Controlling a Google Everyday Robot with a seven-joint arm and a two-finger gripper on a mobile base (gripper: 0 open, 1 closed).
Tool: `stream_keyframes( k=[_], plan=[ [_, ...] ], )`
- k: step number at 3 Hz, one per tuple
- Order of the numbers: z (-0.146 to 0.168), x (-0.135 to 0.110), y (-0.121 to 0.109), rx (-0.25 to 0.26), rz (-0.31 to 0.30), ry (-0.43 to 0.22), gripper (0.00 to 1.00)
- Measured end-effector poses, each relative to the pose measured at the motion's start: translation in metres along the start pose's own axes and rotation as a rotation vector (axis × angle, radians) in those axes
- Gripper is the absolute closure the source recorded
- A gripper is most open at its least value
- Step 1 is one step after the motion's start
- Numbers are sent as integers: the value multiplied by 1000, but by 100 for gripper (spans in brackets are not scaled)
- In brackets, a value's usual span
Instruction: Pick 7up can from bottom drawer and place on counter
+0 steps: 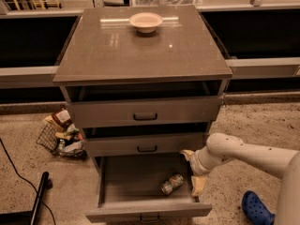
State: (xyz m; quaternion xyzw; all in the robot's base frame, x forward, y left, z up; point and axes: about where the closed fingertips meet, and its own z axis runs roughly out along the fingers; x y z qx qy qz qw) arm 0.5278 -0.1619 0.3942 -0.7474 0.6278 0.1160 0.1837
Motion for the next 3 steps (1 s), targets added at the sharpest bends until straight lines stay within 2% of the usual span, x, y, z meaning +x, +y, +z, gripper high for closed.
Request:
stream_keyframes(
  k=[1,2,3],
  plan=[
    [33,15,-4,-3,7,-57,0],
    [84,32,-12,-26,54,-84,0],
    [84,32,-12,-26,54,-84,0]
  ],
)
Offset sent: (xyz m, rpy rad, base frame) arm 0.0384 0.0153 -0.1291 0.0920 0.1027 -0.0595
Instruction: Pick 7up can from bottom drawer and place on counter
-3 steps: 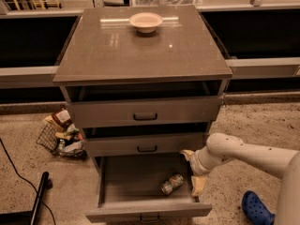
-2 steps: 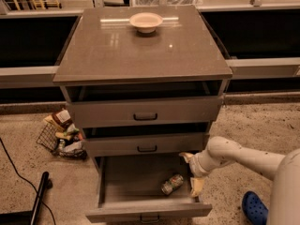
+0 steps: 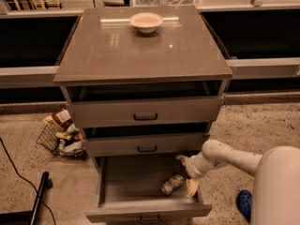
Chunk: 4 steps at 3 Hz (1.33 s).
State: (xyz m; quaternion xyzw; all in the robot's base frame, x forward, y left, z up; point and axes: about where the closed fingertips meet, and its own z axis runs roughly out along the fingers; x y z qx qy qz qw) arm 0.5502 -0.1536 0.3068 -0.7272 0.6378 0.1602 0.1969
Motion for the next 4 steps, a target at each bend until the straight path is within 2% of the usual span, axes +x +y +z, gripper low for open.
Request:
stream_keyframes(
  k=[1,2,4],
  plan=[
    [29,15,-6,-3,13,-12,0],
    [60,31,-16,10,1,-29,0],
    [109,46,-24,0,-18,-61,0]
  ],
)
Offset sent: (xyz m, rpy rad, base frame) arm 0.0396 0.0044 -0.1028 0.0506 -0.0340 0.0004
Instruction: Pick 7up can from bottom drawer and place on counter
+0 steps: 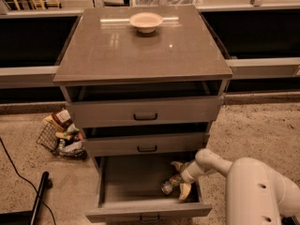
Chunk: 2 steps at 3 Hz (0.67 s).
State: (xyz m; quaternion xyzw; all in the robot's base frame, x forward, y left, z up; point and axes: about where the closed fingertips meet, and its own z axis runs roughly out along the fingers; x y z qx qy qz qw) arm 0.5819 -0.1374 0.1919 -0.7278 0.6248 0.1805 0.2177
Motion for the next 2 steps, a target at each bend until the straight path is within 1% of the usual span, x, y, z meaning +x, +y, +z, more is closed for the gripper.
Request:
stream_keyframes(
  k=[2],
  plan=[
    [37,15,-2,-41,0,-24,0]
  ],
)
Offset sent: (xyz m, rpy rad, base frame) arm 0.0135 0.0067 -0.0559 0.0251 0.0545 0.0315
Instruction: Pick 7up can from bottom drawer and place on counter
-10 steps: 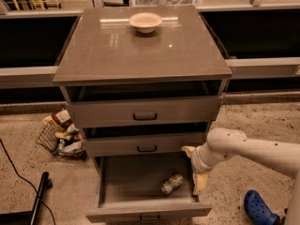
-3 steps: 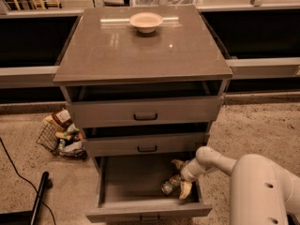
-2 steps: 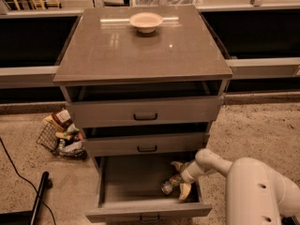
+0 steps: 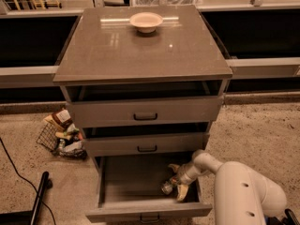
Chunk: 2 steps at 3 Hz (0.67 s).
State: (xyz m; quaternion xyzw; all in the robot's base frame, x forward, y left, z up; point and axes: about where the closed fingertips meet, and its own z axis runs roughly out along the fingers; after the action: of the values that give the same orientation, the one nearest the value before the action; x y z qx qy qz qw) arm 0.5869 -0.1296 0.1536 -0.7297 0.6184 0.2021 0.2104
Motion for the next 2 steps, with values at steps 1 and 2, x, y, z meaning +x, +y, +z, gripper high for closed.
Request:
stream_keyframes(
  k=[1,2],
  plan=[
    [12,8,1,-21,10,-6,18],
    [16,13,2,-27,16,-6,41]
  ],
)
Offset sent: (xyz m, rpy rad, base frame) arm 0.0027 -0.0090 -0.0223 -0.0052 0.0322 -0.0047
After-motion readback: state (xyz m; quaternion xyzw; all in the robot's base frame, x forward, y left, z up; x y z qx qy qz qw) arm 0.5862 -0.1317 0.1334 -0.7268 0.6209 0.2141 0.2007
